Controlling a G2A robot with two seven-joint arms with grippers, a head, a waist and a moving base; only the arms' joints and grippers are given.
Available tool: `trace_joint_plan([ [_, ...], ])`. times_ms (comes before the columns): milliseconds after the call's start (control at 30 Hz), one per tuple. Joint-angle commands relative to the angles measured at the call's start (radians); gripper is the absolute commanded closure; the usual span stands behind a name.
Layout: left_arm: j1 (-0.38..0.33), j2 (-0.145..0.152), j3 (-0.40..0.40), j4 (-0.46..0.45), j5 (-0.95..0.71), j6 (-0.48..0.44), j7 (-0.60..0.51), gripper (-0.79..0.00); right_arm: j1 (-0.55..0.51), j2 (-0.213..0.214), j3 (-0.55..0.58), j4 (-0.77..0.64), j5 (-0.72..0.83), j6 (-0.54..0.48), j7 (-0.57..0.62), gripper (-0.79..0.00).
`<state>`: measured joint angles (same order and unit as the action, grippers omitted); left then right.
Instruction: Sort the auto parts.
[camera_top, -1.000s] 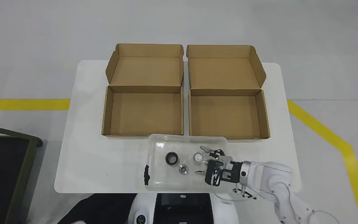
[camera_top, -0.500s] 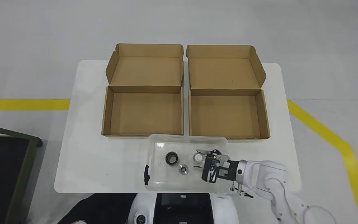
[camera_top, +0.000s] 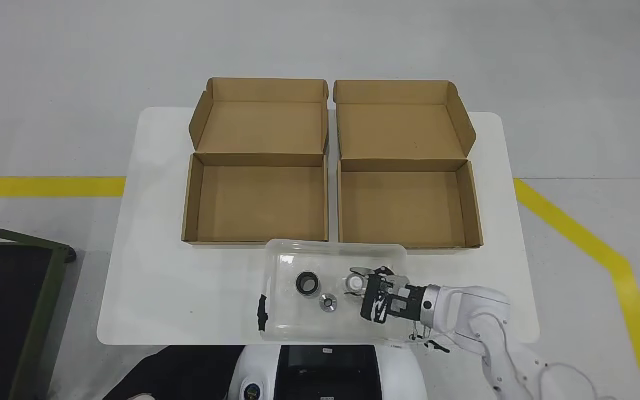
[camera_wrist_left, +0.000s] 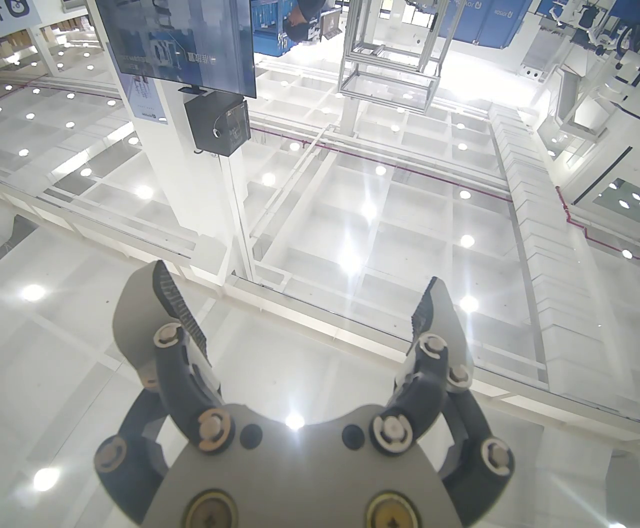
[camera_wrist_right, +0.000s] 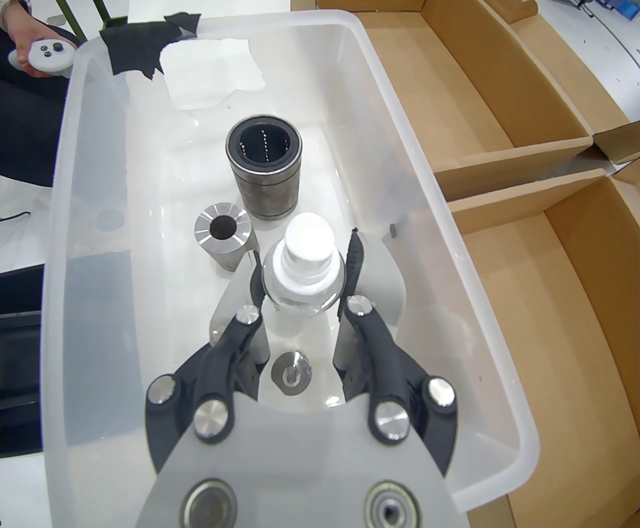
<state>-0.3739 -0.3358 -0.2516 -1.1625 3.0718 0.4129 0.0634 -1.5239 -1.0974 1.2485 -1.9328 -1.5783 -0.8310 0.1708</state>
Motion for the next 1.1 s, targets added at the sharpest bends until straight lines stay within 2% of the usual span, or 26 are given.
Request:
trace_joint_plan([
  [0, 0.0, 0.0, 0.0, 0.0, 0.0, 0.0, 0.0, -0.785, -0.001, 0.001, 0.0, -0.003, 0.0, 0.001, 0.0, -0.142],
  [33, 0.0, 0.0, 0.0, 0.0, 0.0, 0.0, 0.0, -0.785, -0.003, 0.002, 0.001, -0.007, 0.001, 0.001, -0.001, -0.102],
  [67, 0.0, 0.0, 0.0, 0.0, 0.0, 0.0, 0.0, -0.785, -0.004, 0.003, 0.003, -0.013, 0.001, 0.0, 0.0, 0.0],
  [600, 0.0, 0.0, 0.0, 0.0, 0.0, 0.0, 0.0, -0.785, -0.032, 0.02, 0.057, -0.133, 0.104, -0.031, -0.018, 0.0],
  [1067, 0.0, 0.0, 0.0, 0.0, 0.0, 0.0, 0.0, -0.785, 0.0, 0.022, 0.07, -0.153, 0.327, -0.031, -0.11, 0.0],
])
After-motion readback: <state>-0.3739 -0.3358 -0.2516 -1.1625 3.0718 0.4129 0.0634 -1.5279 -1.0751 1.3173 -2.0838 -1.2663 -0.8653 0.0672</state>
